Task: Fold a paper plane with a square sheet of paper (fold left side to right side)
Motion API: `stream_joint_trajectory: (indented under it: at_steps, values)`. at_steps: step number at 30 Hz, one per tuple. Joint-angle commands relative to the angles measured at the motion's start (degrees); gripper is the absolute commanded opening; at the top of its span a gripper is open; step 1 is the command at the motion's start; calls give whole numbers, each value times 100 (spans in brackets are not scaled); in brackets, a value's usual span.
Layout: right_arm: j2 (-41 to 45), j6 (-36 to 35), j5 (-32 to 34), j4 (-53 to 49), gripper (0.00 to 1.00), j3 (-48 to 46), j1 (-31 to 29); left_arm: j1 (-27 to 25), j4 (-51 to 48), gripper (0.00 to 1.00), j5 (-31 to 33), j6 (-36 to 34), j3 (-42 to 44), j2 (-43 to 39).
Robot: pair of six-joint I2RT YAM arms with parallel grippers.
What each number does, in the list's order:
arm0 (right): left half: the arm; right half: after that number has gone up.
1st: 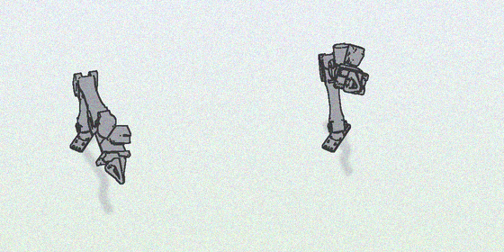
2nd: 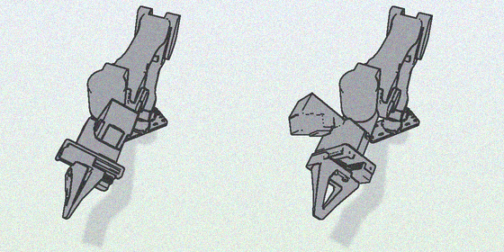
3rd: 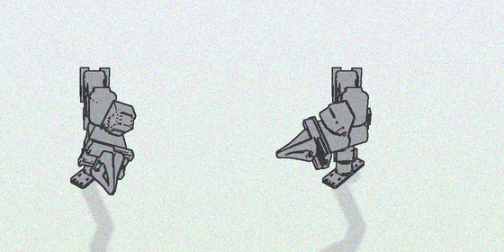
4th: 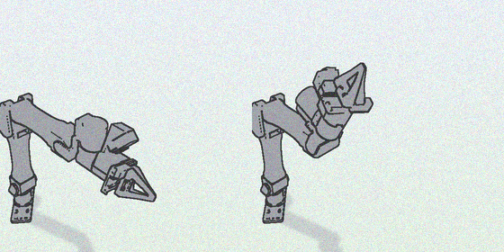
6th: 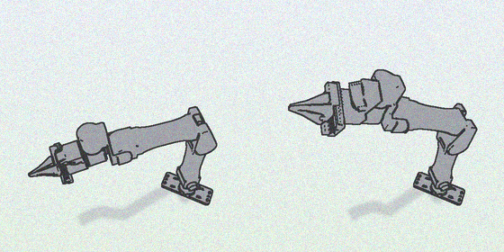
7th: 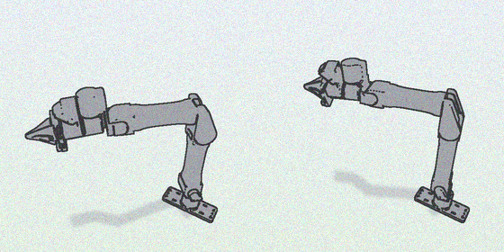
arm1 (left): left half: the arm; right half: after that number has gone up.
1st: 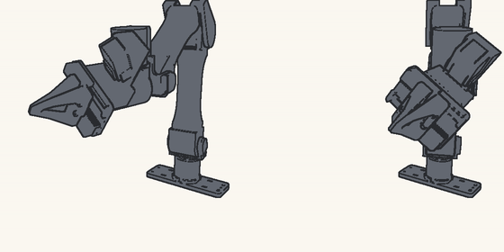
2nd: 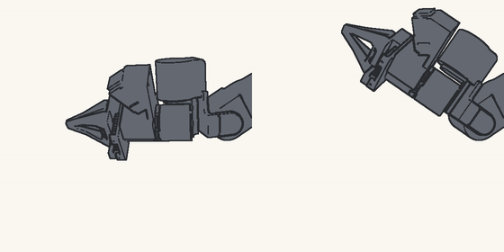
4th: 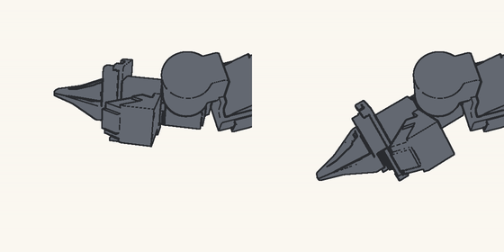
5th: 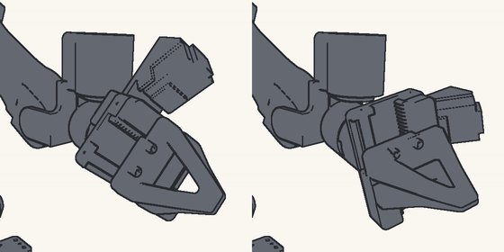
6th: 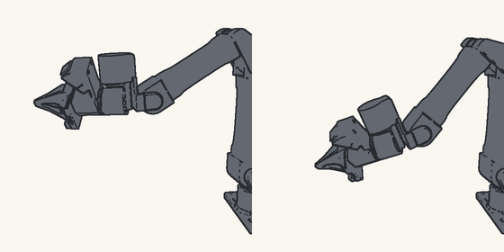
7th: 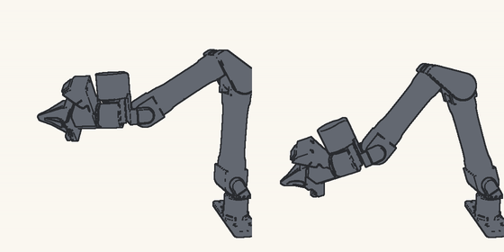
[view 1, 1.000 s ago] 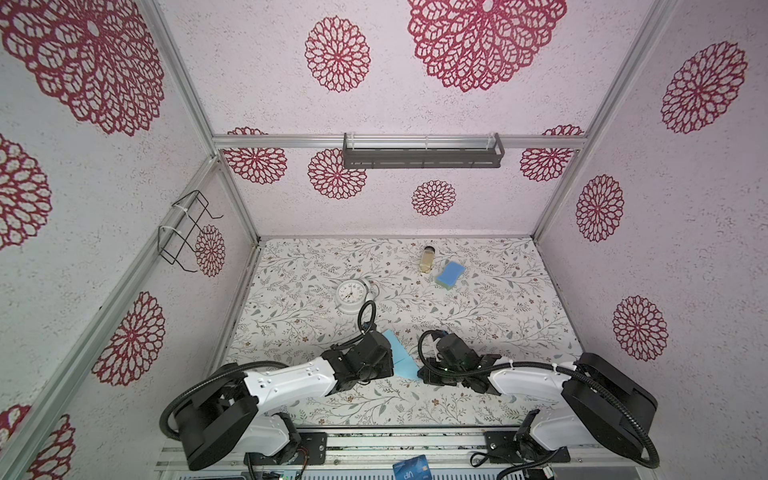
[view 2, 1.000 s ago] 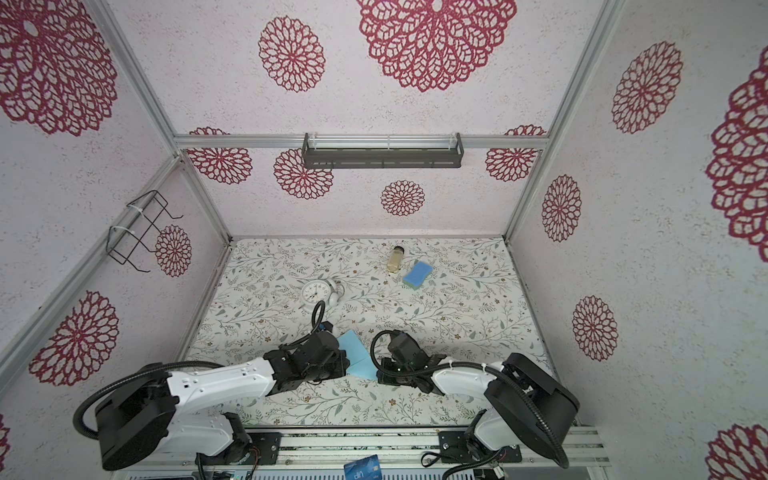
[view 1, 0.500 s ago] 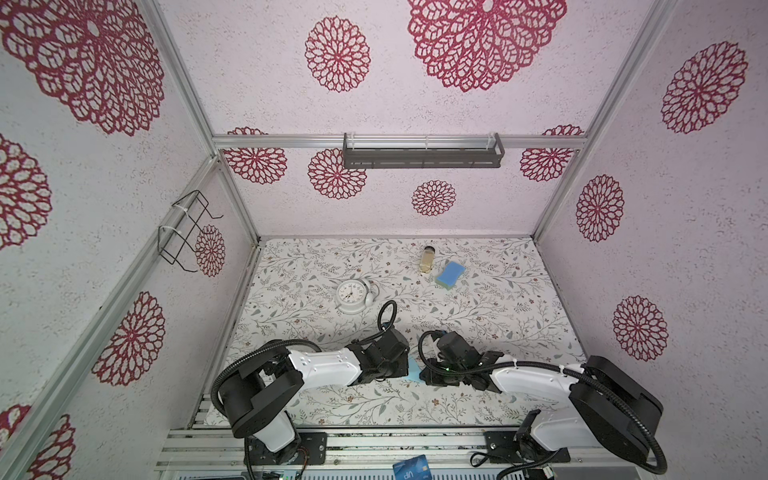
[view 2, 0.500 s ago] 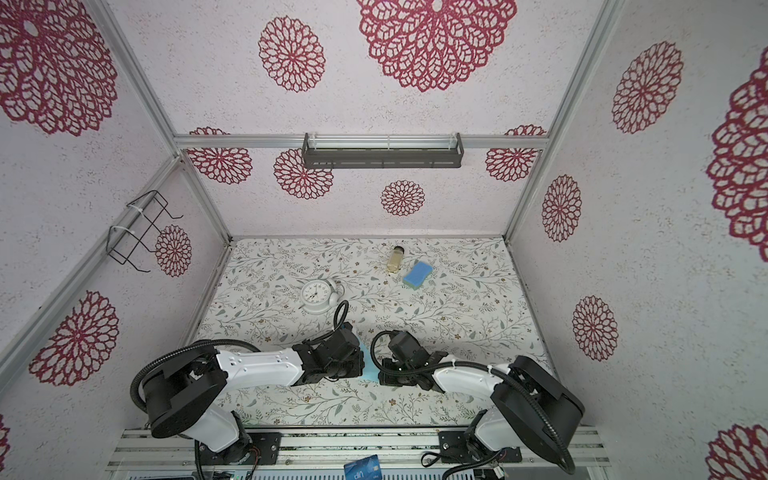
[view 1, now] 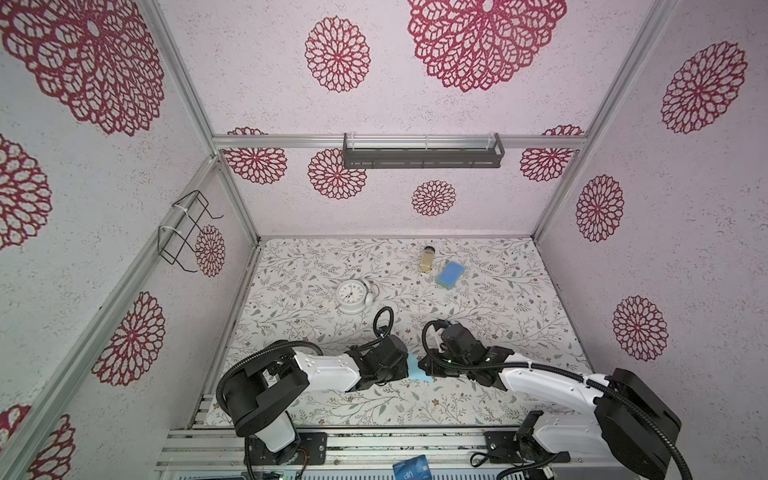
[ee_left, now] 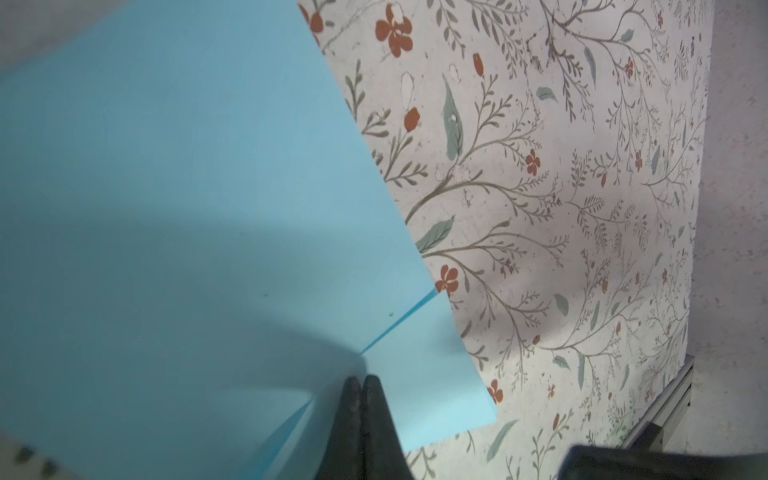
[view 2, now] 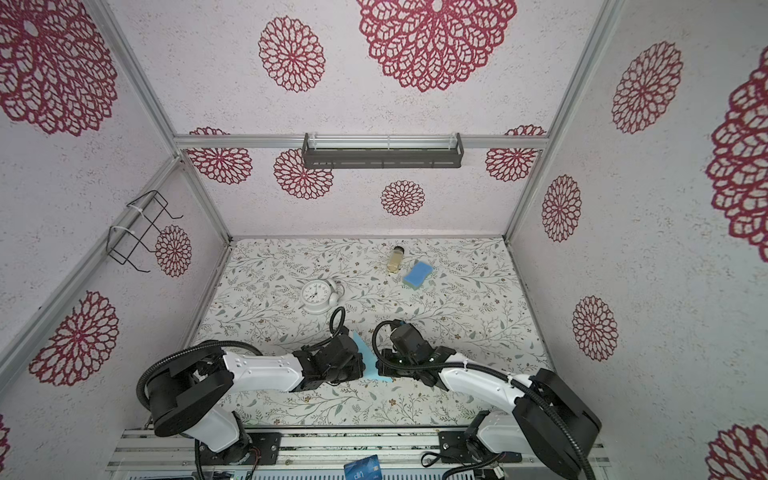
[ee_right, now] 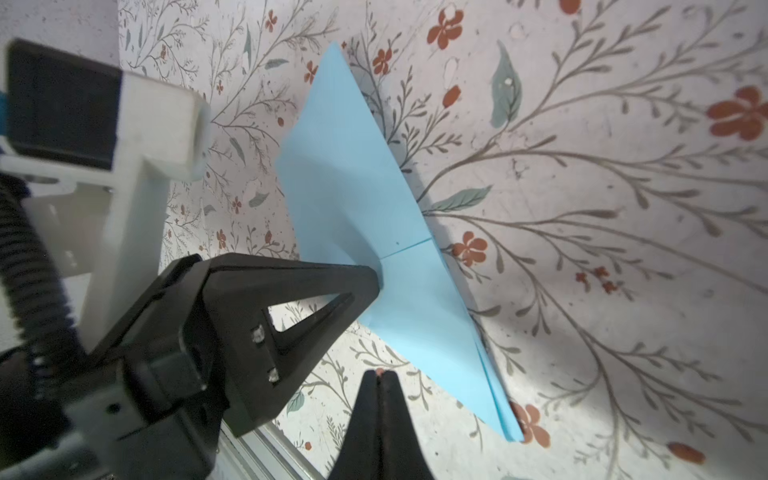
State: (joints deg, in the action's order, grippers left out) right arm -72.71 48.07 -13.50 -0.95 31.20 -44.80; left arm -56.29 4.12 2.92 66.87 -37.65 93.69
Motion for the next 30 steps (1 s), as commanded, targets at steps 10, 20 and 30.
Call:
stream_joint_trajectory:
  at_steps: [10, 20, 30]
  values:
    - [-270, 350, 132, 655, 0, -449, 15, -163, -125, 0, 317, 799, 73, 390]
    - [-420, 307, 342, 738, 0, -641, 57, -173, -94, 0, 236, 890, -25, 596]
    - [-444, 274, 588, 360, 0, -601, 151, -172, -100, 0, 238, 1032, 103, 515]
